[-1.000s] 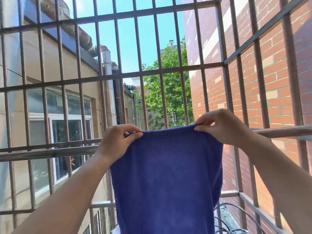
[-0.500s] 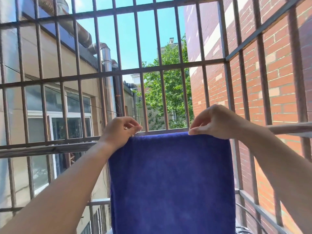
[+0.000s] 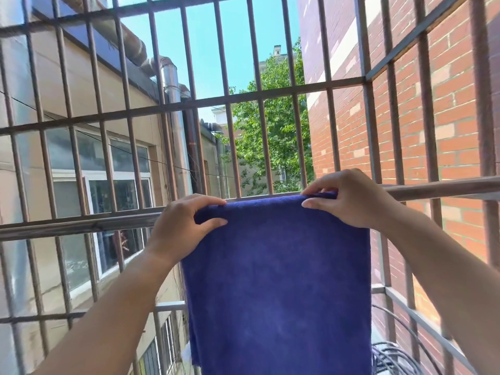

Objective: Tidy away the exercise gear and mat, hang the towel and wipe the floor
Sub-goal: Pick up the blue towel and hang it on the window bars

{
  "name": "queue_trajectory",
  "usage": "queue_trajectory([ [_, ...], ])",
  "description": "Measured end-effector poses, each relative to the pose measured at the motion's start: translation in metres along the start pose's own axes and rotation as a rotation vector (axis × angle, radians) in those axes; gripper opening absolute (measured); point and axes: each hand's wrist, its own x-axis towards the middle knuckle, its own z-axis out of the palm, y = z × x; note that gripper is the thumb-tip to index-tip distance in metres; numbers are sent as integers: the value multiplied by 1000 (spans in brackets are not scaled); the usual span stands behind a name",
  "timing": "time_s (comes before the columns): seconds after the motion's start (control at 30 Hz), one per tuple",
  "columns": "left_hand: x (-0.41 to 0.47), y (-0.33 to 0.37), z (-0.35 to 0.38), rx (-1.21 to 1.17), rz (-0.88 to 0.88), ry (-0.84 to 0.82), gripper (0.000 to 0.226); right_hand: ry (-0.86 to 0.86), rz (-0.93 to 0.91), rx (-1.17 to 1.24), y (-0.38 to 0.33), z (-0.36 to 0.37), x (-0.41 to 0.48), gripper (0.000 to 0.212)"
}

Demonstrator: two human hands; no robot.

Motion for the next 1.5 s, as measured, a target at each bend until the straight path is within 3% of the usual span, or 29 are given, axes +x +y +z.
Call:
queue_trajectory([
  [0.2, 8, -8, -4, -170, -78, 31, 19, 120, 27, 24, 2, -1, 1, 7],
  [0.37, 24, -6, -2, -224, -142, -82, 9, 238, 44, -2, 2, -9, 1, 5],
  [0.47, 26, -1, 0, -199, -119, -175, 13, 189, 35, 0, -2, -12, 0, 4],
  [0.6, 20, -3, 3, -48, -88, -181, 22, -1, 21, -58, -6, -9, 1, 33],
  [0.7, 17, -8, 4, 52, -64, -168, 24, -44, 36, -85, -4, -3, 1, 34],
  [1.0, 14, -11, -1, 162, -30, -196, 47, 68, -4, -81, -6, 4, -10, 33],
  [1.27, 9, 9, 6, 233, 105, -160, 54, 327, -76, -199, -11, 25, -28, 31],
  [1.5, 6, 8, 4, 191, 100, -149, 63, 149, -66, -209, -16, 15, -20, 34],
])
